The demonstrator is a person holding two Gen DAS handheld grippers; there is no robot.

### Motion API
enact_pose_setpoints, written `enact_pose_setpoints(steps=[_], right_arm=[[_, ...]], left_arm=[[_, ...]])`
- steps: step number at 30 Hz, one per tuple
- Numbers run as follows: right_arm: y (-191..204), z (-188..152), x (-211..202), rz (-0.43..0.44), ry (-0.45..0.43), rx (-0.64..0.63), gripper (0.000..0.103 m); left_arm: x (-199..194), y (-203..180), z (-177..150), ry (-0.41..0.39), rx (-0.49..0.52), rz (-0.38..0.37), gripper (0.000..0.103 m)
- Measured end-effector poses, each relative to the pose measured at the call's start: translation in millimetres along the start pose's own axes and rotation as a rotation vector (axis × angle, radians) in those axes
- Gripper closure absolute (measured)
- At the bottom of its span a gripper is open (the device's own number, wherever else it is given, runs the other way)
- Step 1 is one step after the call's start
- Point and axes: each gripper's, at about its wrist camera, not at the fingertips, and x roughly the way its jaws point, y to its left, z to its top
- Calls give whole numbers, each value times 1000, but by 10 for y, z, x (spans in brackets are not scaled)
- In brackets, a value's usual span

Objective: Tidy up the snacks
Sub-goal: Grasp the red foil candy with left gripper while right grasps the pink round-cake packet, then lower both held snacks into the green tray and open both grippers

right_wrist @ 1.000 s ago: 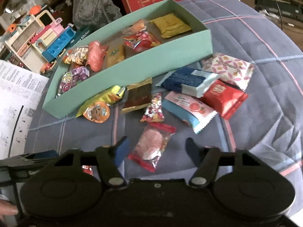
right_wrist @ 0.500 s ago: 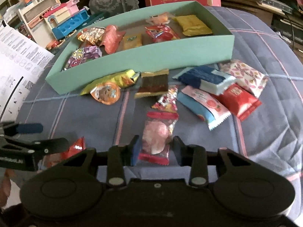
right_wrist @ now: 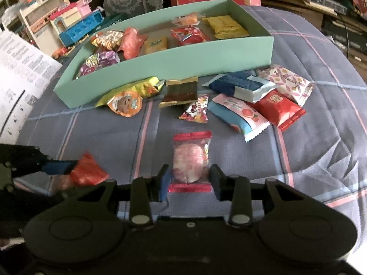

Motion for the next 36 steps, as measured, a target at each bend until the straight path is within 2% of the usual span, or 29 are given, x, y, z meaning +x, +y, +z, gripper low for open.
enact_pose_setpoints(steps=[6,11,13,17,21,27,36], right_arm=[[59,15,21,-26,5,-24,64],[114,22,36,-47,4,-58,64],[130,39,42,-51,2,-76,67],[85,69,-9,-16,-8,-45,69],[36,121,-112,14,-34,-15,69],[-38,343,-309,80,-87,30,69],[-91,1063,-320,125,-169,39,69]], left_arm=[[-15,164,-32,-14,-140,14,64],[-28,171,-48,-24,-144,24,63],[-45,169,-51,-28,-161,34,66],[-112,262,-28,-41,-234,45,67],[-240,362,54,-62,-282,25,67],[-444,403,333,-127,-296,14,67],[-474,663,978,-197,-312,81,67]])
